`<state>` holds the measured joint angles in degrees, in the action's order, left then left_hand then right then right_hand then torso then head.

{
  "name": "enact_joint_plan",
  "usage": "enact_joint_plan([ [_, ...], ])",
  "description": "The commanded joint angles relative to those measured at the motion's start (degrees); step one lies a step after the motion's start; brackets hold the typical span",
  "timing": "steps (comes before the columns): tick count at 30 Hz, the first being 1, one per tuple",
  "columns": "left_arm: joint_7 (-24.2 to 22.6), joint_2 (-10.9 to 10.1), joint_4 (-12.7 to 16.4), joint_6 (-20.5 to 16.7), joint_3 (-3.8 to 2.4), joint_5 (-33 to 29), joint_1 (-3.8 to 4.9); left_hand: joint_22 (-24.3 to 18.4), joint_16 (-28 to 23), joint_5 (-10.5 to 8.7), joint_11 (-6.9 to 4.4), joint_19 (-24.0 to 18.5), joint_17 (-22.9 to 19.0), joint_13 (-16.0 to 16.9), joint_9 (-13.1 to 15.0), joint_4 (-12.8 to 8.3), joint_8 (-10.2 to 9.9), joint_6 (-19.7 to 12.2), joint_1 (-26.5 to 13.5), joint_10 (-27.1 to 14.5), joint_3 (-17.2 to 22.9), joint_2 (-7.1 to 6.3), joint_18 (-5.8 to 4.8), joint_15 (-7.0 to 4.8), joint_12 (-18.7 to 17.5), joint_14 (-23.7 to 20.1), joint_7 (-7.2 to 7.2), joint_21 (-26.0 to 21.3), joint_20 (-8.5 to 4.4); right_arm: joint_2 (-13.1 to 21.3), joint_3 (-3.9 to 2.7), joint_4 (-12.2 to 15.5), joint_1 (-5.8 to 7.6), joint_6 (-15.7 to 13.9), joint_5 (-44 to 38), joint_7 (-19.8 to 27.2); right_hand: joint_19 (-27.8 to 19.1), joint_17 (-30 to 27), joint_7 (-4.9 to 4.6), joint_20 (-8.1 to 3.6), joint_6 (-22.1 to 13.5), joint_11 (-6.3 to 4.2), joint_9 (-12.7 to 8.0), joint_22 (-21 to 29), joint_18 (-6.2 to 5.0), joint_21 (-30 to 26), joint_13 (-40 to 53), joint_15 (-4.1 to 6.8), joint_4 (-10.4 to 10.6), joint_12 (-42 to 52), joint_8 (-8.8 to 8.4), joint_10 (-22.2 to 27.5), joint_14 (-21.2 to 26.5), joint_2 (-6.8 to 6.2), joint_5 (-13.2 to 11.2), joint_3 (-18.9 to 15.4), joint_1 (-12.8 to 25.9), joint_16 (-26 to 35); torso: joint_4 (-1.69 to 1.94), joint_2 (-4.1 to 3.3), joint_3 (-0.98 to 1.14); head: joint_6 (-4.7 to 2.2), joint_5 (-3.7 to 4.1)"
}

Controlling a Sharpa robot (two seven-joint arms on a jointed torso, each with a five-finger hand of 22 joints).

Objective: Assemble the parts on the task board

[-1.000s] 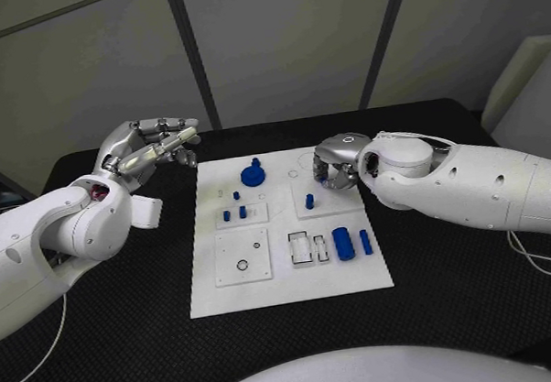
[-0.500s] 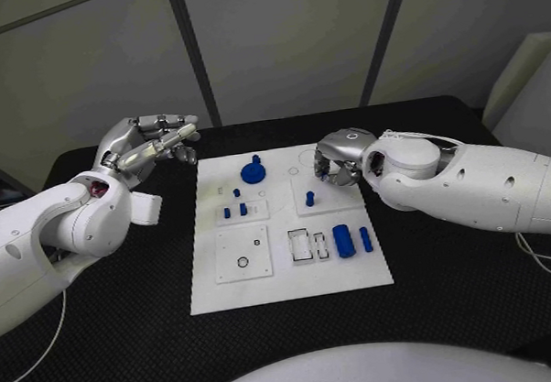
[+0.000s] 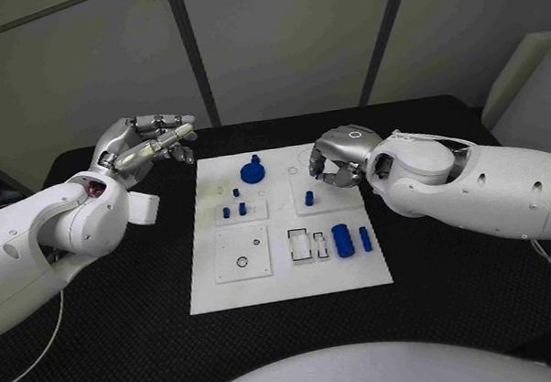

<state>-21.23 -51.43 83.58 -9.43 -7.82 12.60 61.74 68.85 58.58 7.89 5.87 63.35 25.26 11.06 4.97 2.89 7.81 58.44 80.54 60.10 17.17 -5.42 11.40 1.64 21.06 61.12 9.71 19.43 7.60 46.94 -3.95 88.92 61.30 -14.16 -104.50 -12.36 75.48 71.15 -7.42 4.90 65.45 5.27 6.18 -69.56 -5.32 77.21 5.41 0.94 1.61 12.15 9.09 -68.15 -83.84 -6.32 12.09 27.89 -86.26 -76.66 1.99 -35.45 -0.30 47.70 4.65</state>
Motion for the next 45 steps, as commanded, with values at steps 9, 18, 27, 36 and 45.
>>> enact_joint_plan([
  [9, -0.25, 0.34, -0.07, 0.75, -0.05, -0.31, 0.09, -0.10, -0.44, 0.01, -0.05, 0.47, 0.07, 0.11, -0.09, -0.40, -0.24, -0.40, 0.73, -0.53, 0.03, 0.14, -0.98, 0.18, 0.43, -0.20, 0.01, -0.23, 0.02, -1.54, -0.05, 5.88, 0.09, -2.12, 1.80, 0.70, 0.34, -0.03, -0.19, 0.06, -0.25, -1.82, 0.01, -0.09, 0.53, 0.24, 0.09, 0.20, -0.59, -0.33, -0.32, -2.12, -3.17, 0.11, 0.32, 0.24, 0.10, -0.25, 0.07, -0.03, -0.03, 0.04, -1.92],
  [18, -0.14, 0.82, -0.18, 0.84, -0.05, -0.78, 0.09, -0.11, -0.46, 0.01, -0.03, 0.47, 0.08, 0.11, -0.10, -0.41, -0.24, -0.43, 0.74, -0.56, 0.02, 0.15, -0.98, 0.19, 0.44, -0.21, 0.03, -0.24, 0.02, -5.41, 0.01, 6.37, -0.42, -1.03, 2.57, 2.24, 0.23, -0.10, -0.28, 0.10, -0.35, -1.74, 0.02, -0.05, 0.51, 0.24, 0.11, 0.14, -0.89, -0.56, -0.47, -2.10, -3.16, 0.00, 0.34, 0.42, 0.21, -0.26, 0.18, -0.03, -0.16, 0.41, -3.52],
  [27, 0.01, 1.47, -0.47, 0.78, -0.05, -1.04, 0.11, -0.19, -0.55, -0.02, 0.10, 0.47, 0.11, 0.09, -0.15, -0.42, -0.33, -0.72, 0.70, -0.92, -0.07, 0.11, -1.00, 0.27, 0.41, -0.29, 0.18, -0.34, 0.05, -8.71, 0.08, 4.21, -3.20, -0.19, 2.87, 3.35, 0.08, -0.28, -0.40, 0.16, -0.49, -1.64, 0.03, 0.04, 0.48, 0.20, 0.14, 0.07, -1.17, -0.81, -0.63, -2.02, -3.12, -0.20, 0.25, 0.46, 0.40, -0.18, 0.21, -0.06, -0.02, 1.06, -6.74],
  [36, 0.08, 1.91, -0.51, 0.86, -0.06, -1.07, 0.12, -0.20, -0.57, -0.02, 0.14, 0.47, 0.11, 0.08, -0.16, -0.41, -0.35, -0.79, 0.68, -1.01, -0.09, 0.12, -1.01, 0.29, 0.40, -0.30, 0.22, -0.36, 0.06, -10.84, 0.22, 2.11, -4.17, 0.01, 3.04, 4.27, 0.00, -0.28, -0.47, 0.21, -0.59, -1.58, 0.03, 0.07, 0.46, 0.20, 0.15, 0.01, -1.33, -0.98, -0.74, -1.93, -3.12, -0.30, 0.21, 0.46, 0.54, -0.22, 0.08, -0.07, -0.09, 1.57, -8.25],
  [45, 0.19, 2.10, -0.53, 1.10, -0.06, -1.07, 0.12, -0.22, -0.59, -0.01, 0.16, 0.47, 0.12, 0.09, -0.16, -0.41, -0.35, -0.81, 0.68, -1.06, -0.10, 0.15, -1.02, 0.31, 0.41, -0.31, 0.24, -0.38, 0.07, -11.98, 1.03, 0.96, -4.52, 0.80, 3.14, 4.68, -0.03, -0.30, -0.48, 0.22, -0.60, -1.57, 0.04, 0.08, 0.46, 0.20, 0.16, 0.00, -1.39, -1.01, -0.75, -1.93, -3.11, -0.34, 0.22, 0.46, 0.56, -0.21, 0.12, -0.05, -0.07, 2.30, -9.13],
])
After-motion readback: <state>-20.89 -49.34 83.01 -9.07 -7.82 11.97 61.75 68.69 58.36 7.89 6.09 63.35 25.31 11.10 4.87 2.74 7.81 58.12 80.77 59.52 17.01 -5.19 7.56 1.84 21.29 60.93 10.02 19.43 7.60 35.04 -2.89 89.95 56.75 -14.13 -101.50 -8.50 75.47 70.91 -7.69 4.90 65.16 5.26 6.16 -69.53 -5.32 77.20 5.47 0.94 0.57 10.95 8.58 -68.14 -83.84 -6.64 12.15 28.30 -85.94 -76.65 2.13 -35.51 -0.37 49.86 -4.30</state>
